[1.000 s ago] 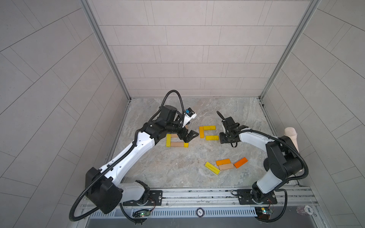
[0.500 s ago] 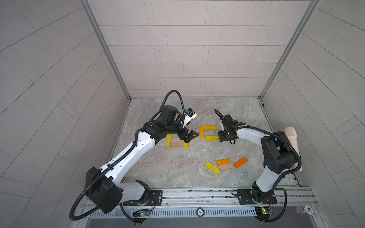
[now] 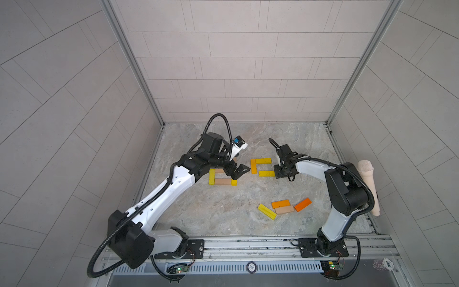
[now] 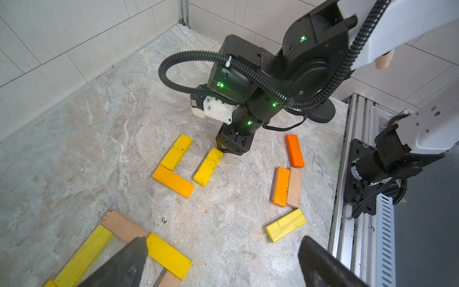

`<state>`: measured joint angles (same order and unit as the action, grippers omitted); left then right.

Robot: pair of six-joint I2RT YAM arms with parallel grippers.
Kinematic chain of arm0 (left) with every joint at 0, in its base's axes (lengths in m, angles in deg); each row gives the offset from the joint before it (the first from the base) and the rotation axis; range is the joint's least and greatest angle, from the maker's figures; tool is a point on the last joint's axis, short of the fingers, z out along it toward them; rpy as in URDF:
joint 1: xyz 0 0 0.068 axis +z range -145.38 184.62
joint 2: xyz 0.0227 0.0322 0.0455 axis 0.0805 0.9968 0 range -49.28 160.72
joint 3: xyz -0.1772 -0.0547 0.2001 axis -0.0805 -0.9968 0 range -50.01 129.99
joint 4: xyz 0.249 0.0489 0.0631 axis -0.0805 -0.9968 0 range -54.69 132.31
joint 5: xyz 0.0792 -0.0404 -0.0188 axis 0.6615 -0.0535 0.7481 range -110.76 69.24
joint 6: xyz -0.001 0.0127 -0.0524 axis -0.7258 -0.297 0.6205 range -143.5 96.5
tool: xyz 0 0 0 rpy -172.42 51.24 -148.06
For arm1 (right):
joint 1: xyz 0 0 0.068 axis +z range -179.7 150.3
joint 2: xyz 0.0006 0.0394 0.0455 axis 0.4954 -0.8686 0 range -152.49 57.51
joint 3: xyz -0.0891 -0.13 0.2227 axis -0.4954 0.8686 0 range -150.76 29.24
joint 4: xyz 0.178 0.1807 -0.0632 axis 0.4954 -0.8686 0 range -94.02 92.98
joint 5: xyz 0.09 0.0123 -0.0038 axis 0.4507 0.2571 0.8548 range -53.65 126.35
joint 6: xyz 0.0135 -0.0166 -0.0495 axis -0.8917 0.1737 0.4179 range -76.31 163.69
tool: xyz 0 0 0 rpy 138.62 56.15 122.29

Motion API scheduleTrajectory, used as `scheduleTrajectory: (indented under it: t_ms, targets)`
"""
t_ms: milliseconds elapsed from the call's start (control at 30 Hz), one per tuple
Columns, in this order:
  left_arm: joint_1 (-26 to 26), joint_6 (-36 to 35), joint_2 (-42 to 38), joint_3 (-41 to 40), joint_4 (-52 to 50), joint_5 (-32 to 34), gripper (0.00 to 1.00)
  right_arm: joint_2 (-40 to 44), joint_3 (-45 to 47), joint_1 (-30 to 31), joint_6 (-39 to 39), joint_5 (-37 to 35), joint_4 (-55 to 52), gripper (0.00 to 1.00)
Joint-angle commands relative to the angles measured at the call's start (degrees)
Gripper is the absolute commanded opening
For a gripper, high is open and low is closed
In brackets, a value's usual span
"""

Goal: Assemble the number 8 with building blocks
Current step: Assemble the building block at the center of the board.

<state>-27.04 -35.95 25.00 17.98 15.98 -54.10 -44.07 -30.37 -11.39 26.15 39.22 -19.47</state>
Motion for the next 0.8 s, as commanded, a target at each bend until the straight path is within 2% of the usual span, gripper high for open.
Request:
scheduleTrajectory:
  t_ms: [0, 767]
  targets:
    - [-0.4, -0.7, 0.0, 0.5, 0.6, -0.2, 1.00, -0.7, -0.9, -0.1, 0.6, 0.4, -0.2, 0.54]
    - [-0.3, -0.7, 0.1, 0.5, 0.6, 0.0, 1.00, -1.7, -1.8, -0.1, 0.3, 1.8, 0.4, 0.56]
